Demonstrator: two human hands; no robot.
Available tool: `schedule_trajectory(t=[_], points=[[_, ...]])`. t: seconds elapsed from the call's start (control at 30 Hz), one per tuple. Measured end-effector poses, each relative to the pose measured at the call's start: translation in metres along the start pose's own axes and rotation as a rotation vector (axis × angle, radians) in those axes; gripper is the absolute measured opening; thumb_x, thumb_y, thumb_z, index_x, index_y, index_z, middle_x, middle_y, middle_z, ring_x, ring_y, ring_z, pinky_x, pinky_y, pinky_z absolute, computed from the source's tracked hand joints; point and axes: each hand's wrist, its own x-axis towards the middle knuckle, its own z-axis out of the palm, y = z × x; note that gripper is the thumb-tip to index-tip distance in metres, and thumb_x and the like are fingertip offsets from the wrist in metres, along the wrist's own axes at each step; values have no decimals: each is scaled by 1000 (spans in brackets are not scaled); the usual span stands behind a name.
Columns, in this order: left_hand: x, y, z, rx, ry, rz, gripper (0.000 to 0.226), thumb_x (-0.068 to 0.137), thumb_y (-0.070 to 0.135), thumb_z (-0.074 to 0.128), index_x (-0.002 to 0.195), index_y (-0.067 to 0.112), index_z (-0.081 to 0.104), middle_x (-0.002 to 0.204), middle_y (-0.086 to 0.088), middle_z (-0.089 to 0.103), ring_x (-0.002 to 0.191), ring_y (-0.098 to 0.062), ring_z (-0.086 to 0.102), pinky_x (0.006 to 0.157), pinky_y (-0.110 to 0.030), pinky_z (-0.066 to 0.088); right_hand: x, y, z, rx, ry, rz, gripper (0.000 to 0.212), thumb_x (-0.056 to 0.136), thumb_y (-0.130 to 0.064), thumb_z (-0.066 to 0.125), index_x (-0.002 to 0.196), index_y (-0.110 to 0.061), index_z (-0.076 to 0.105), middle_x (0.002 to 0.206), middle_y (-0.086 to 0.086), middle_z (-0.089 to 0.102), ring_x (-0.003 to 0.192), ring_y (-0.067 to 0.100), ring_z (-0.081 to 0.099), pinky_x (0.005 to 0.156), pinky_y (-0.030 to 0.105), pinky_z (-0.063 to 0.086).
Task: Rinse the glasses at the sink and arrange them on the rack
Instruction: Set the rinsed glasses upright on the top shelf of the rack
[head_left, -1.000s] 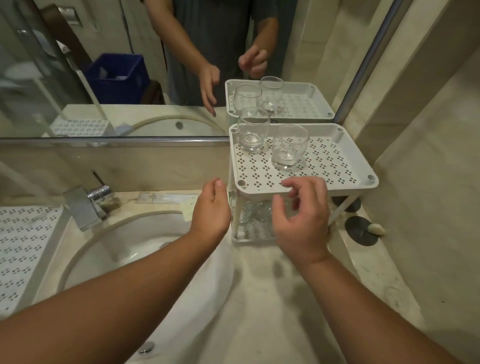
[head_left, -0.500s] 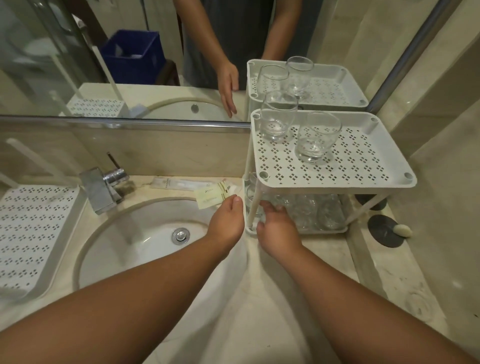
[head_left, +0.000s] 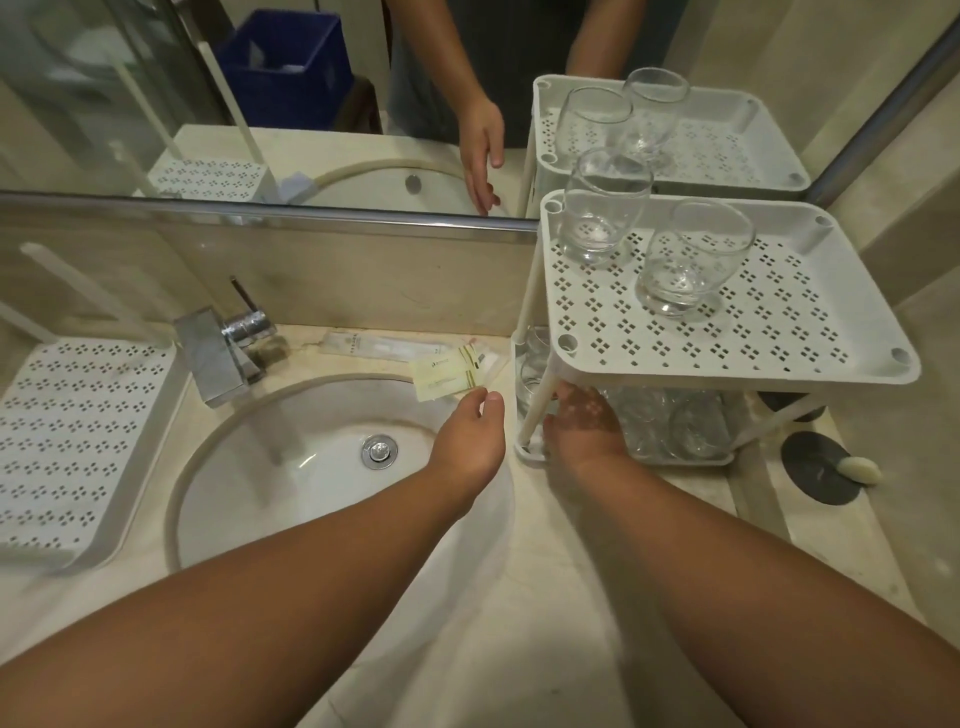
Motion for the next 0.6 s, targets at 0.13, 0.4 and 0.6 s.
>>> schedule_trajectory(t=[0.13, 0.4, 0.6], points=[[-2, -5, -3, 6, -2, -9, 55, 101, 52, 28, 151, 29, 35, 152, 1, 43, 131, -27, 50, 111, -49, 38, 7, 1, 5, 31, -35, 19, 19, 94, -18, 59, 111, -16, 67, 107, 7, 68, 100, 26, 65, 83, 32, 53], [-14, -14, -10, 4, 7, -21, 56, 101, 50, 31, 153, 28, 32, 153, -2, 42, 133, -28, 48, 112, -49, 38, 1, 5, 11, -13, 45, 41, 10, 94, -22, 62, 86, -24, 56, 74, -7, 55, 75, 17, 53, 64, 24, 37], [-25, -12, -11, 6, 2, -7, 55, 102, 49, 31, 153, 29, 30, 152, -3, 42, 132, -29, 49, 111, -49, 39, -15, 13, 5, -48, 76, -26, 6, 97, -25, 55, 94, -21, 53, 87, 0, 57, 81, 17, 50, 69, 26, 37]])
